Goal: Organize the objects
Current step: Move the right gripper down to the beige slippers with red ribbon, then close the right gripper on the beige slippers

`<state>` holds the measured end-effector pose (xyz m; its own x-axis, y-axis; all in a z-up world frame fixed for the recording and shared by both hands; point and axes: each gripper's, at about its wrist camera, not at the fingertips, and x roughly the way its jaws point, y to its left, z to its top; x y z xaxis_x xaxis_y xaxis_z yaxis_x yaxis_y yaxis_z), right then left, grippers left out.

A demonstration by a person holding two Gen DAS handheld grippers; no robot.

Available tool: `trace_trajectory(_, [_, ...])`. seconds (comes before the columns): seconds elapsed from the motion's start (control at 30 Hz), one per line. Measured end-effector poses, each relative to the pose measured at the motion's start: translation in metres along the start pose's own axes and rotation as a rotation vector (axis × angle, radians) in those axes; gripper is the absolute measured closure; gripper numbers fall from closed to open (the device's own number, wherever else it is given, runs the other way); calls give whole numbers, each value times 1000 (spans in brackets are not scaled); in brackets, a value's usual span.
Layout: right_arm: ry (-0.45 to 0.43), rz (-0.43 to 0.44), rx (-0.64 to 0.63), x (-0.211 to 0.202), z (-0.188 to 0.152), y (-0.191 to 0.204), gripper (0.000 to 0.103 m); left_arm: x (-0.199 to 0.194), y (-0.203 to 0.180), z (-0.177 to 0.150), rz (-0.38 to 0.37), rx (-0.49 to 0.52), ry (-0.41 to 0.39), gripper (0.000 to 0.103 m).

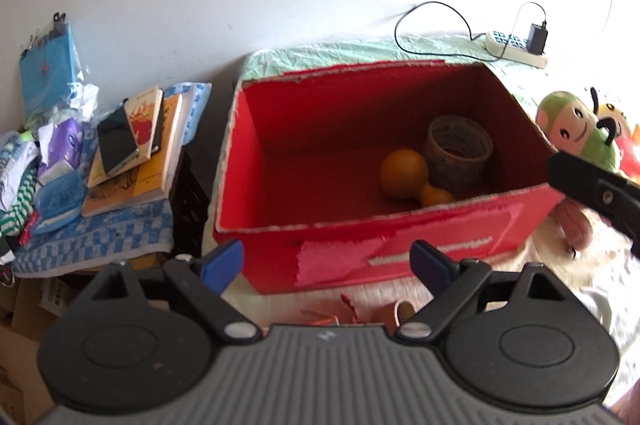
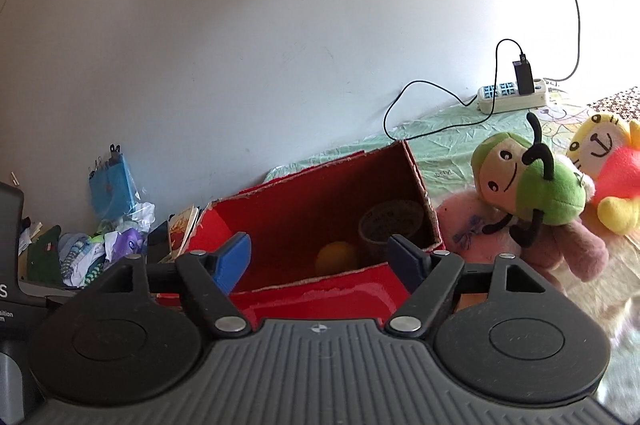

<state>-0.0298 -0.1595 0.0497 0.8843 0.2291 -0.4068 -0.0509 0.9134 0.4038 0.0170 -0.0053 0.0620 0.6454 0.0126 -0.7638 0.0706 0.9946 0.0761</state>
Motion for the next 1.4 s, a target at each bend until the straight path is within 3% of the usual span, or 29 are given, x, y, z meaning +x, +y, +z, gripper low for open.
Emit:
trace_trajectory(0.33, [138, -3, 72, -2, -27, -10, 26, 2, 3, -25, -36, -4, 42, 11])
trace_trajectory(0.57, [264, 77, 106, 8, -45, -18, 47, 6, 11, -46, -87, -30, 106, 11])
trace_trajectory(0.7, [366, 140, 140, 24, -51, -27, 63, -1, 12, -61, -78, -32, 80, 12])
trace_trajectory(0.77, [407, 189, 163, 31, -53, -32, 63, -5, 10, -68, -93, -28, 72, 13])
trace_trajectory(0.87, [482, 259, 169, 43, -57, -35, 63, -6, 2, -76, -108, -20, 73, 18])
trace_trajectory(1.03, [581, 362, 128, 61, -61, -39, 63, 4, -21, -84, -167, -42, 120, 37])
trace_trajectory(1.4, [755, 501, 178, 101, -63, -53, 62, 35, -47, -92, -116, -111, 190, 55])
